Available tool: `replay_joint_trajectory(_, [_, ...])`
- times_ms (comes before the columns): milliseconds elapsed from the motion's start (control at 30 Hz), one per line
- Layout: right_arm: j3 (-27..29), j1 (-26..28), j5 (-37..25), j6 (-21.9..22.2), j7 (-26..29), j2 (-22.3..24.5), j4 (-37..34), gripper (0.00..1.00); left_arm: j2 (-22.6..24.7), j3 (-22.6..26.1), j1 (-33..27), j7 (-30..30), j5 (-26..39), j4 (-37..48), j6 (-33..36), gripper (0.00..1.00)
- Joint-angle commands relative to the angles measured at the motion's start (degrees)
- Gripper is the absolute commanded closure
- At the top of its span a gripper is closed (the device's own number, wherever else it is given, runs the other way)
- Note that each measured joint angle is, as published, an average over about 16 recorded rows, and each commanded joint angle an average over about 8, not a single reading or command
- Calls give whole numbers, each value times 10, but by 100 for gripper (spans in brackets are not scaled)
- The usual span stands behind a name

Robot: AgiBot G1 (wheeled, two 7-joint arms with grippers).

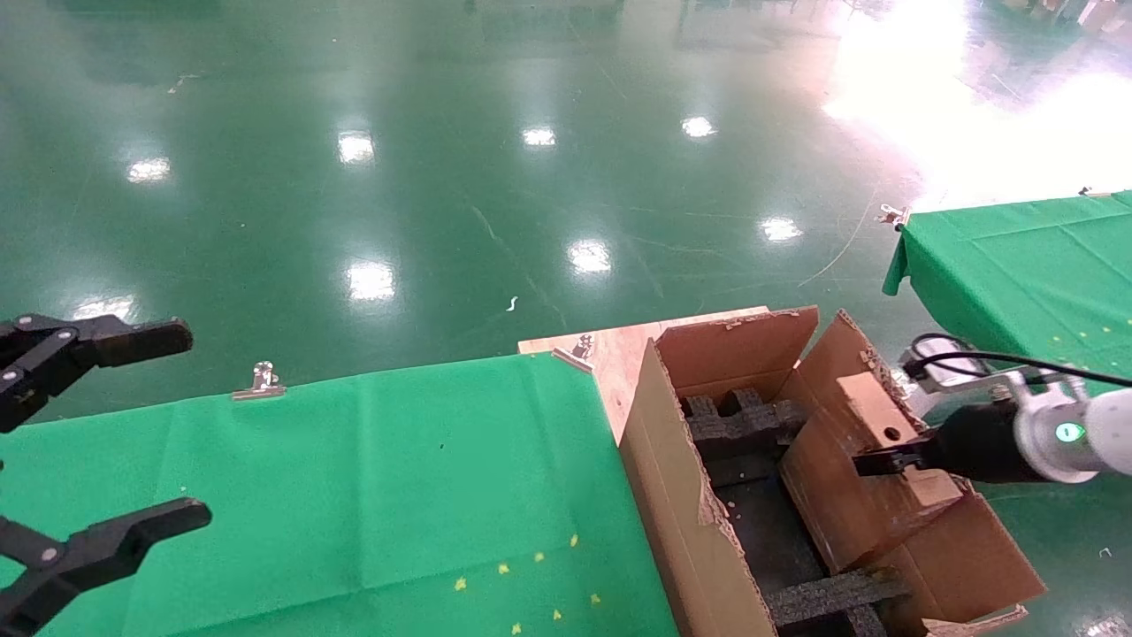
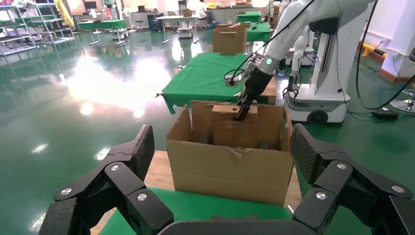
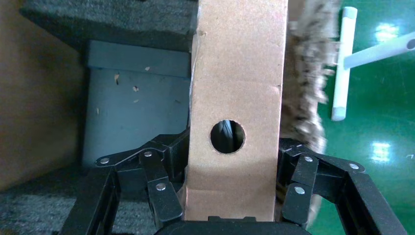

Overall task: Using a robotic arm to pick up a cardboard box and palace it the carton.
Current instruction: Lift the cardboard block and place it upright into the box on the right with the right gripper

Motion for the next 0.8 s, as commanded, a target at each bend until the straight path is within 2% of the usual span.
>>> replay_joint_trajectory(33, [-2,-11,2,9,-1,-11,-6,100,0,0,0,0,0,0,0,0])
replay_joint_trajectory(800, [4,-119,58,46,-47,-90,-96,100,0,0,0,0,0,0,0,0])
